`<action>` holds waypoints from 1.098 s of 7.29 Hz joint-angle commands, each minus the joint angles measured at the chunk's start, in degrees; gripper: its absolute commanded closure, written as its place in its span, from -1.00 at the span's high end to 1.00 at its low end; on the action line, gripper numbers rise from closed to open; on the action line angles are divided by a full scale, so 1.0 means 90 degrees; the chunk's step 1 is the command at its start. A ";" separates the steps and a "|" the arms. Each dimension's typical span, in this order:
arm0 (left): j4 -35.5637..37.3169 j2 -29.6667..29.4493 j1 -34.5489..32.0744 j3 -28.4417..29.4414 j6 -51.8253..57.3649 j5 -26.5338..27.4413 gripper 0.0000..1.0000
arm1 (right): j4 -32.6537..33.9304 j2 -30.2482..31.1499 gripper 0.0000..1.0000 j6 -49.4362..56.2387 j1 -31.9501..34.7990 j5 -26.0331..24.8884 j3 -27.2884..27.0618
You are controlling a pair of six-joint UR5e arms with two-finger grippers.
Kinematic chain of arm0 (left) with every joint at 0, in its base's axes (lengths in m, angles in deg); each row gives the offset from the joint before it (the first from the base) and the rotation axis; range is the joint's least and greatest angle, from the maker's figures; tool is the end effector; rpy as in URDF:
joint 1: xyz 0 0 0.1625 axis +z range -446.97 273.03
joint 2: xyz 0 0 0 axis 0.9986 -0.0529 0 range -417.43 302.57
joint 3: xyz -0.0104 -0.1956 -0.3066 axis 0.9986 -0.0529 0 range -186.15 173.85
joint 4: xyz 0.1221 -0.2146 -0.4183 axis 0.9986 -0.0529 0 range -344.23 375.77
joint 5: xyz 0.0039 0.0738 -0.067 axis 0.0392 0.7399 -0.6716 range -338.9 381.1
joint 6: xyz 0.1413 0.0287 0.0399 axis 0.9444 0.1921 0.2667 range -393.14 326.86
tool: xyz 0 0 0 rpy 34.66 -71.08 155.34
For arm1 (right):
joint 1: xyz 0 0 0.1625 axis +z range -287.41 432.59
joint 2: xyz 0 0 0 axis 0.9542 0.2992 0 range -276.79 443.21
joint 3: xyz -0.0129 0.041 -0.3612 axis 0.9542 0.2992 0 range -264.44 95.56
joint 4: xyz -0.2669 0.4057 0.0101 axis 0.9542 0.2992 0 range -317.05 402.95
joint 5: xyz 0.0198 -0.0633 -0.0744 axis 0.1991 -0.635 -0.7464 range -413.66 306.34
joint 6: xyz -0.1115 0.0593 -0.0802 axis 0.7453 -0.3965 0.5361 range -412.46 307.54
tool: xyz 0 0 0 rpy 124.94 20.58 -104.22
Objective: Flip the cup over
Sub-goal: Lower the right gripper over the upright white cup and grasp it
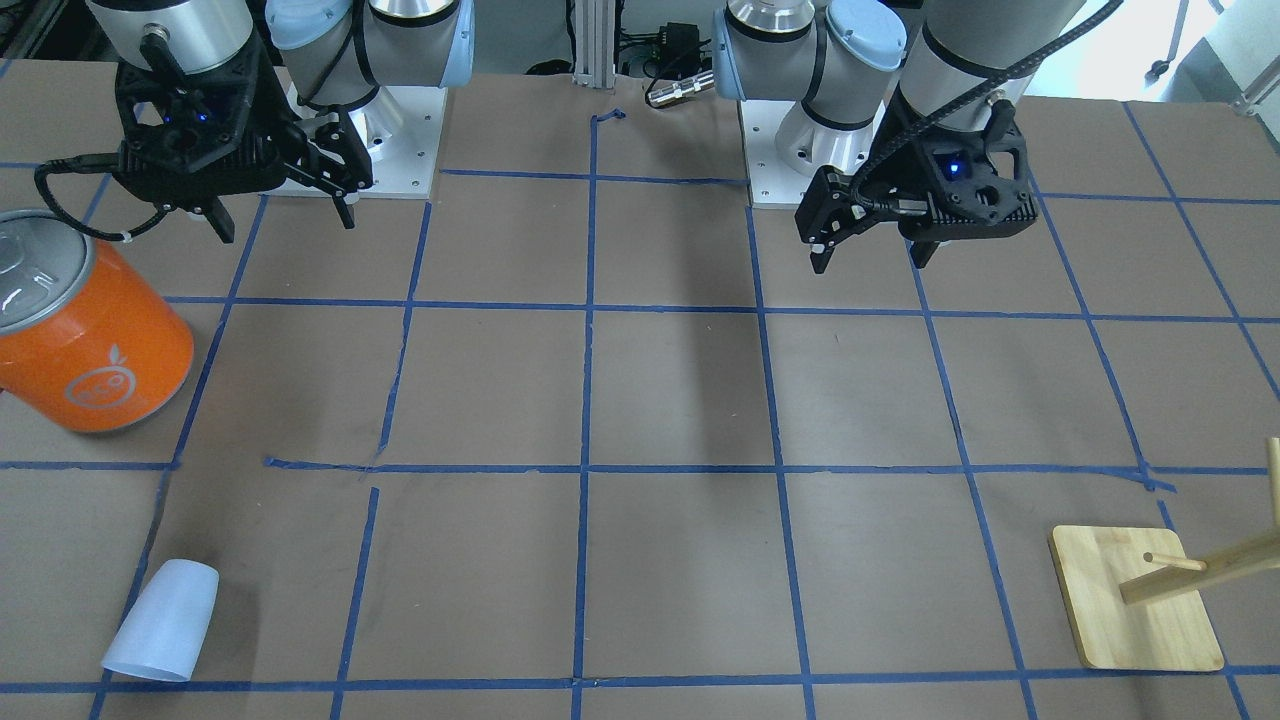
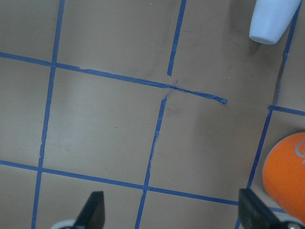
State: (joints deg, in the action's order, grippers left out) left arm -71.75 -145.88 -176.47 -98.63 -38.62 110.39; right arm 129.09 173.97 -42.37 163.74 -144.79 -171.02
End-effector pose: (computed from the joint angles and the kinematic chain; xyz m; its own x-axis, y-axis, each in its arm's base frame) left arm -0.1302 -0.5621 0.3718 -0.9945 -0.1037 0.0149 -0.1040 0.9942 -0.0259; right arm 0.1417 -0.5588 0.4113 -0.9807 -0.1947 0.0203 -0.1948 0.9808 -0.0022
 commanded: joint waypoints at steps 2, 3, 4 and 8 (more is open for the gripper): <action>0.0017 0.0043 0.0013 -0.0076 0.0003 0.0000 1.00 | -0.0059 0.0003 1.00 0.0070 0.0000 -0.0002 -0.0010; -0.0012 0.0072 0.0003 -0.0134 0.0003 0.0010 1.00 | 0.0096 -0.0006 1.00 0.0428 -0.0049 -0.0079 -0.0010; -0.0012 0.0101 0.0003 -0.0174 0.0003 0.0010 1.00 | 0.0117 -0.0035 1.00 0.0509 -0.0194 0.0036 0.0000; -0.0070 0.0150 0.0013 -0.0252 0.0003 0.0020 1.00 | 0.1128 -0.1016 1.00 0.0442 -0.1259 0.0067 0.0176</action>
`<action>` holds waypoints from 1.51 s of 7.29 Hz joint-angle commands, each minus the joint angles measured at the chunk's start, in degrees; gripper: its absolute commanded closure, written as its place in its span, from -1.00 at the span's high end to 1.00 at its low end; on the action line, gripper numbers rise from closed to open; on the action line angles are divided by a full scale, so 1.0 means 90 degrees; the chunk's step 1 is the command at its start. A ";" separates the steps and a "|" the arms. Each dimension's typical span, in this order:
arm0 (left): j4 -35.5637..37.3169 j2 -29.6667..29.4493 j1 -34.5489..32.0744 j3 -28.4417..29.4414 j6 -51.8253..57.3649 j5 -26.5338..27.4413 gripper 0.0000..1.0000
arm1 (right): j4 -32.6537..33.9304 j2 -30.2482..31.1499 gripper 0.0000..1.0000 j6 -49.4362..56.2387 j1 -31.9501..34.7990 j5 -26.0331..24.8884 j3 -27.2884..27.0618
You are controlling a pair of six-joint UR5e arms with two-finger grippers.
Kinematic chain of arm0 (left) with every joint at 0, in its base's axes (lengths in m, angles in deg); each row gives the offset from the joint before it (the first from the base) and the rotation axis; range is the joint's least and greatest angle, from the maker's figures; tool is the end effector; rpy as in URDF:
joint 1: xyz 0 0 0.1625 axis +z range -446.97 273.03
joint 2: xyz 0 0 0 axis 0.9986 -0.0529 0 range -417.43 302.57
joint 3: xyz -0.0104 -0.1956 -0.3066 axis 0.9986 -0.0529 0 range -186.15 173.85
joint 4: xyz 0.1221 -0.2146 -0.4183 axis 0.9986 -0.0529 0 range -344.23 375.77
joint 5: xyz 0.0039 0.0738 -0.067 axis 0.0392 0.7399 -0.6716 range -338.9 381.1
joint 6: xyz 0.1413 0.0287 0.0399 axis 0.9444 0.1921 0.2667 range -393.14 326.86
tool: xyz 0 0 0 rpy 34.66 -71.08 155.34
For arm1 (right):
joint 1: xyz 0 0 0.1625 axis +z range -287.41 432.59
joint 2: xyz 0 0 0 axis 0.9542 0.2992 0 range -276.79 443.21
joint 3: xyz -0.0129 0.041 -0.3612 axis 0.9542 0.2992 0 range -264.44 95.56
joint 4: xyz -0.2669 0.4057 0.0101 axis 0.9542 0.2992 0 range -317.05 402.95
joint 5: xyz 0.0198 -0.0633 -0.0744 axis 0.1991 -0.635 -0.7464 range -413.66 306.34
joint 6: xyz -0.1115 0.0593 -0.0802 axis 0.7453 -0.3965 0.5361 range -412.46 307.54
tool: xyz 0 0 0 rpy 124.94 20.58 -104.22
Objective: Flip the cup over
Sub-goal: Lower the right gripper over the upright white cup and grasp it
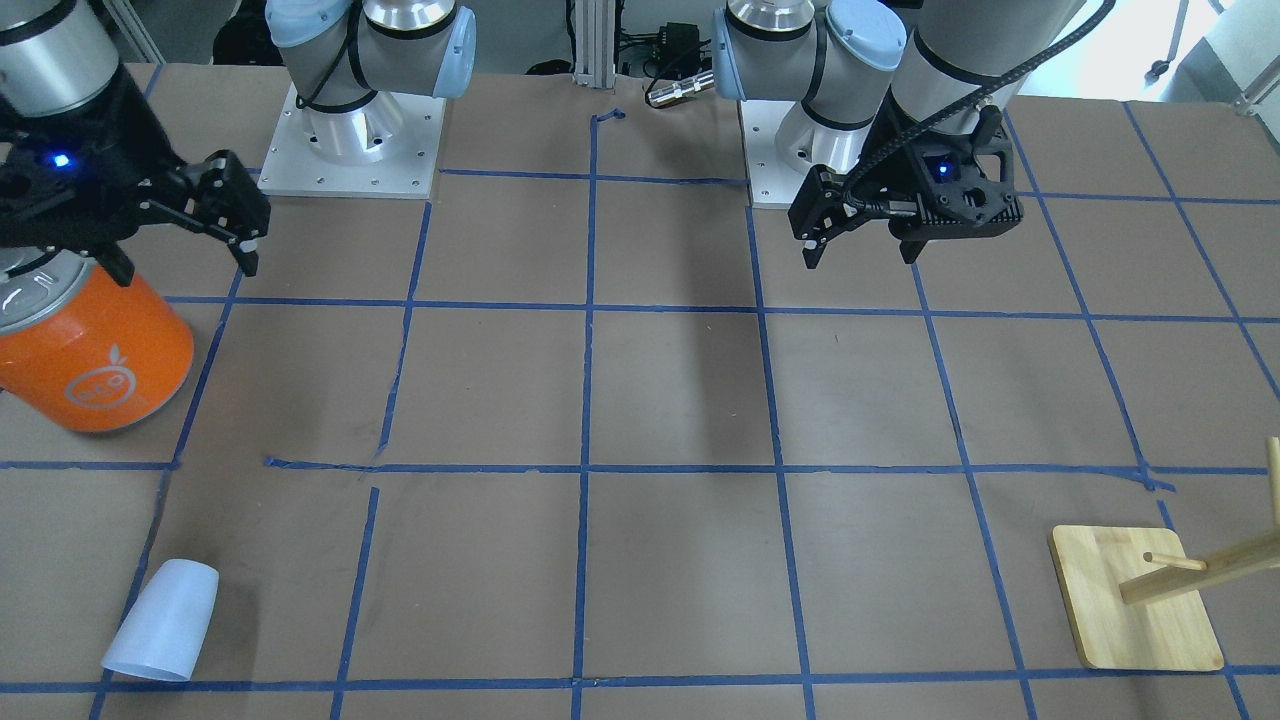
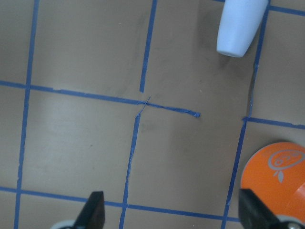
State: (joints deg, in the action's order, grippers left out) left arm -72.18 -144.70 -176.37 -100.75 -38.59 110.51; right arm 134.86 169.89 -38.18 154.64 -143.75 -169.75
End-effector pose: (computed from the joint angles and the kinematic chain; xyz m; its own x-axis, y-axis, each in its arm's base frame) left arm -0.1290 -0.5511 0.3614 -0.9944 -0.1052 0.0106 -0.1053 0.9944 -0.0023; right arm 0.0494 -0.6088 0.3932 -0.9938 -0.1097 0.0155 -0.1103 0.9924 -0.0552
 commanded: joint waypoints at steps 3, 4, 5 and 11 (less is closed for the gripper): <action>-0.0023 0.0029 0.0001 -0.0046 0.0019 0.0007 1.00 | 0.2283 -0.2233 1.00 -0.0150 -0.0551 -0.0069 0.0462; 0.0025 0.0029 0.0001 -0.0075 0.0020 0.0007 1.00 | 0.2298 -0.2741 1.00 -0.0189 -0.0620 -0.0011 0.0881; 0.0026 0.0029 0.0001 -0.0085 0.0020 0.0007 1.00 | 0.2356 -0.3143 1.00 -0.0441 -0.0620 -0.0001 0.1088; 0.0036 0.0019 0.0011 -0.0085 0.0068 0.0007 1.00 | 0.3721 -0.4200 1.00 -0.0580 -0.0689 0.0000 0.1070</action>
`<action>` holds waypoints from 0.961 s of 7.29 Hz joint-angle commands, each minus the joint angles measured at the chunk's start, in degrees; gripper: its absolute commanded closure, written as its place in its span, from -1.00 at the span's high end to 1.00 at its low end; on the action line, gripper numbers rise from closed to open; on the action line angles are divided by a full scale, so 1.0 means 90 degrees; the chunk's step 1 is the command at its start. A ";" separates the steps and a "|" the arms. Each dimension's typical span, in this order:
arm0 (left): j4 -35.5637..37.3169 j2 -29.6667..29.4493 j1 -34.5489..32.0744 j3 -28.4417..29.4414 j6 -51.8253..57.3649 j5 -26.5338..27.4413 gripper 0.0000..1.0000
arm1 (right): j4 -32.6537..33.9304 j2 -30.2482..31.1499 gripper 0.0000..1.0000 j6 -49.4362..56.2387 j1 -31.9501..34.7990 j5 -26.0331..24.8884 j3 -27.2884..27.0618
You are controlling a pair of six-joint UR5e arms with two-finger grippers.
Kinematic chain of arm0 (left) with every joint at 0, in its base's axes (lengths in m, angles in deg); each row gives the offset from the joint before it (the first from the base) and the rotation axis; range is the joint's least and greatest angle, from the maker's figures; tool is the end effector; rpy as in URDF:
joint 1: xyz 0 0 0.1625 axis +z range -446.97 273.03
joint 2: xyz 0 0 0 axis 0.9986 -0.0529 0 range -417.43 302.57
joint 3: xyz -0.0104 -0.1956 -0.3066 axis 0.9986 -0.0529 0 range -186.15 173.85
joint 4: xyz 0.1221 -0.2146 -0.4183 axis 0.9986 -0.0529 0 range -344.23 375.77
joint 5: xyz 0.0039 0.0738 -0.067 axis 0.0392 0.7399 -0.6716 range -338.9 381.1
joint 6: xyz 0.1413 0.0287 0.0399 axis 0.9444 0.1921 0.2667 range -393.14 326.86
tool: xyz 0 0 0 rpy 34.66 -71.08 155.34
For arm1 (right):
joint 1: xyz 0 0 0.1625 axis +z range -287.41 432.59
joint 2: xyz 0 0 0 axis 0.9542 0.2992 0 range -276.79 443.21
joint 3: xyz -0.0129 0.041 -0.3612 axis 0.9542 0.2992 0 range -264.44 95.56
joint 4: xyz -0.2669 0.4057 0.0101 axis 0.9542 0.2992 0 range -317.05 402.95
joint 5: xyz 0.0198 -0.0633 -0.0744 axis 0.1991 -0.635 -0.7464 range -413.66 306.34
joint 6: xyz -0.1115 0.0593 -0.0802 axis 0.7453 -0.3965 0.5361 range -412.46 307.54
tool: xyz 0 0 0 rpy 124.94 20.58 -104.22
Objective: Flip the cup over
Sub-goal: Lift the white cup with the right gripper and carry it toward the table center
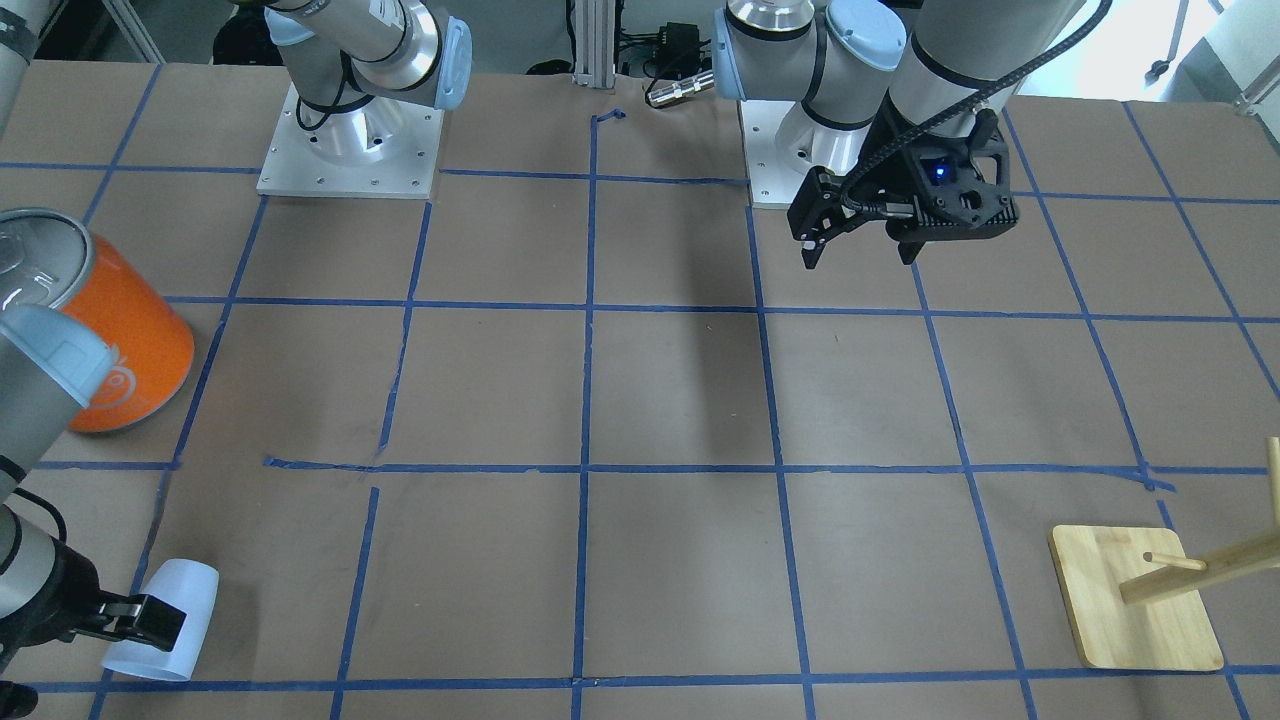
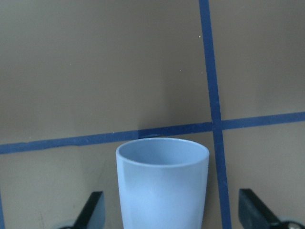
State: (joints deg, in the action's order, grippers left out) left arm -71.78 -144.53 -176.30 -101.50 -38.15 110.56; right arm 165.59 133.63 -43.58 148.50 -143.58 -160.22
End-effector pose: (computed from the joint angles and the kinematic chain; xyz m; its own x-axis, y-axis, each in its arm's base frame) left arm -0.1282 -0.5495 0.3563 -0.9951 -0.0988 0.0094 -0.0988 0.9951 0.0007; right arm -0.0583 -0.7810 0.1071 -0.9956 0.0920 0.0181 0.0890 0.9881 -0.1255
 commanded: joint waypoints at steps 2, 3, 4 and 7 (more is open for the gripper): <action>0.0001 0.0020 0.0013 0.0018 0.0029 0.0030 1.00 | 0.0648 -0.0464 1.00 0.0029 0.0003 0.0010 -0.0047; 0.0069 -0.0048 0.0100 0.0096 0.0058 0.0475 1.00 | 0.0651 -0.0485 1.00 -0.0019 0.0003 0.0030 -0.0047; 0.0118 -0.0039 0.0333 0.0087 0.0058 0.0499 1.00 | 0.0631 -0.0485 0.98 -0.0019 0.0003 0.0030 -0.0047; 0.0070 0.0000 0.0607 0.0164 0.0059 0.0489 1.00 | -0.0059 0.0000 -0.77 0.0184 0.0071 0.0284 -0.0057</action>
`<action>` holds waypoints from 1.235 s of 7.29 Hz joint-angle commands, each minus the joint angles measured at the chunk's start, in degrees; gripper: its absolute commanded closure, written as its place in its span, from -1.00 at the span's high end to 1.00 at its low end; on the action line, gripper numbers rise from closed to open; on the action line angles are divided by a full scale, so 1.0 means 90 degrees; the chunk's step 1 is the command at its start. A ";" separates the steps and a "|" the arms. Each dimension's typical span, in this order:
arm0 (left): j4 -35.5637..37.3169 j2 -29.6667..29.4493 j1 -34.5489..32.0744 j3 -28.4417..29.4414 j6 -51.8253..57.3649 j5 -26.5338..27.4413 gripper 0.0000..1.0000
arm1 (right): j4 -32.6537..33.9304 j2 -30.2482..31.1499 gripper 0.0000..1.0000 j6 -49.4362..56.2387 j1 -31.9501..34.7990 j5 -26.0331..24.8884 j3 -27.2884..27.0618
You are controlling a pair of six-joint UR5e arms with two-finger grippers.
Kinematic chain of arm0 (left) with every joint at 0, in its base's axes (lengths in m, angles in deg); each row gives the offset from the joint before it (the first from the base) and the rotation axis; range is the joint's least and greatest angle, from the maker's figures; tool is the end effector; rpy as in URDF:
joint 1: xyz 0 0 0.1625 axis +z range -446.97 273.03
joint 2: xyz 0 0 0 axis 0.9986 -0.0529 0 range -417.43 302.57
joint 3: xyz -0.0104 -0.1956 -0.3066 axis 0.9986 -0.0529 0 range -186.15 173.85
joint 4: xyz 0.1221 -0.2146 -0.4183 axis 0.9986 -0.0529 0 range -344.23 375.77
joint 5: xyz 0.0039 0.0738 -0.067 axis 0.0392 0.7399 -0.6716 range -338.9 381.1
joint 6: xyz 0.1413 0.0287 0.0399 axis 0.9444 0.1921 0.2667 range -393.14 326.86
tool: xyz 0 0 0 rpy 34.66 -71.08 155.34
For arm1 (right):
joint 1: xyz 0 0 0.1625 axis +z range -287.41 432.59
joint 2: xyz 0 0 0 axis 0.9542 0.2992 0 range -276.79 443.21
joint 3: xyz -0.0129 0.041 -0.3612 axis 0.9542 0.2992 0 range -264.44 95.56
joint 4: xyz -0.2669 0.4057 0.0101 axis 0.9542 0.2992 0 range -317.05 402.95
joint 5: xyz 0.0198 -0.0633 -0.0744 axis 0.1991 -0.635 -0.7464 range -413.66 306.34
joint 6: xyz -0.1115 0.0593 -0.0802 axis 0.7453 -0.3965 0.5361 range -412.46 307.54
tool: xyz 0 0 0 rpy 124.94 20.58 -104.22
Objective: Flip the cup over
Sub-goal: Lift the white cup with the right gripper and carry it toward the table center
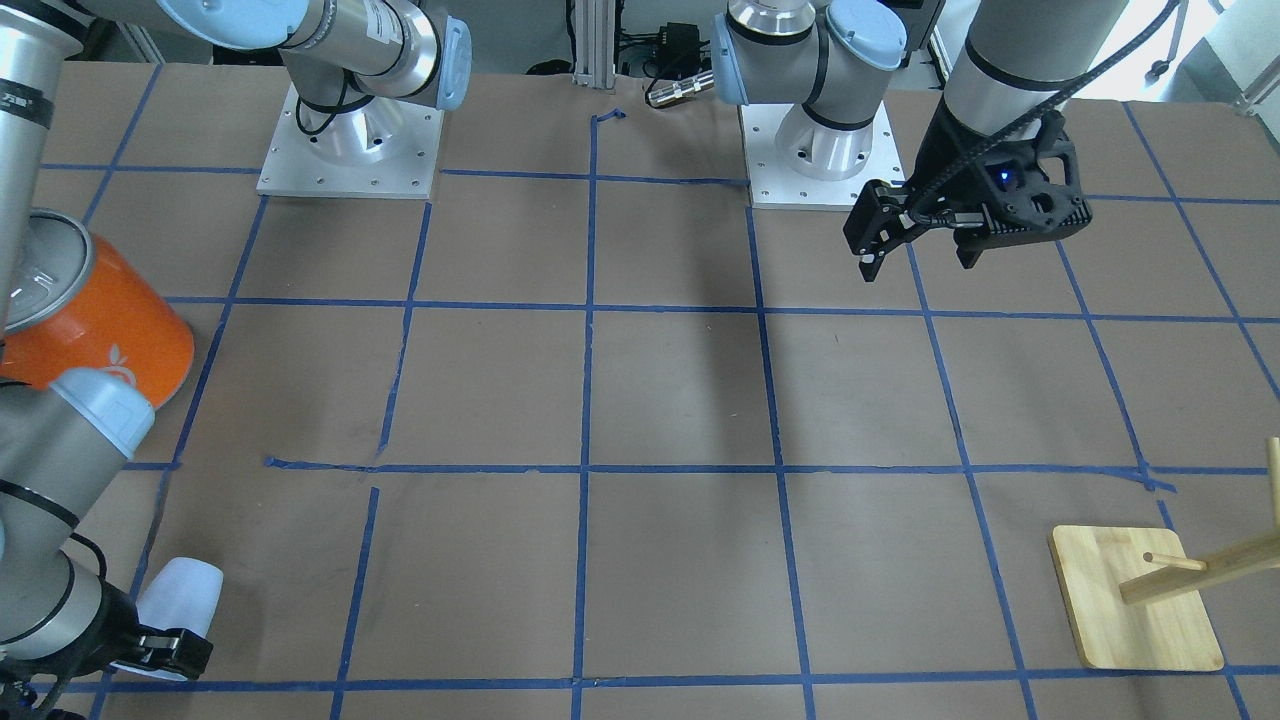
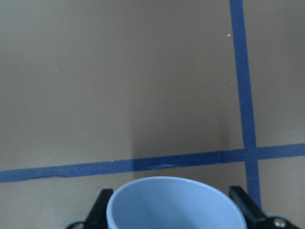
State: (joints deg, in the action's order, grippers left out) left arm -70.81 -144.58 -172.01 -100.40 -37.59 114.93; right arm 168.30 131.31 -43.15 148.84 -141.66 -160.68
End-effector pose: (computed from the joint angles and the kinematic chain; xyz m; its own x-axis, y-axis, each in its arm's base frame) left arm -0.0749 -0.5624 0.3688 -0.9841 -0.1655 -0.0638 -0.1631 0.9858 -0.0404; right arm -0.0490 -0.7833 0.0772 -0.9971 0.0744 -0.0140 0.0756 0.9887 -0.1296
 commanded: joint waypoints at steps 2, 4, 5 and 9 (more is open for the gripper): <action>-0.0437 0.0006 0.0531 0.0266 0.0006 0.0023 1.00 | -0.0585 0.0659 -0.96 0.1312 0.0423 0.0099 -0.0026; -0.0468 0.0015 0.0757 0.0287 0.0753 0.0043 1.00 | -0.0656 0.0789 -1.00 0.1806 0.1668 0.0100 -0.0036; -0.0468 0.0016 0.0758 0.0277 0.0758 0.0043 1.00 | -0.0665 0.0760 -1.00 0.1836 0.2197 0.0119 -0.0036; -0.0458 0.0064 0.0758 0.0209 0.0845 0.0062 1.00 | -0.0558 0.0447 -1.00 0.3071 0.4172 0.0081 -0.0171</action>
State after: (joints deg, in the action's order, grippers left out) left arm -75.01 -144.12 -165.21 -98.44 -30.34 115.22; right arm 163.18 136.01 -20.40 181.65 -140.54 -161.38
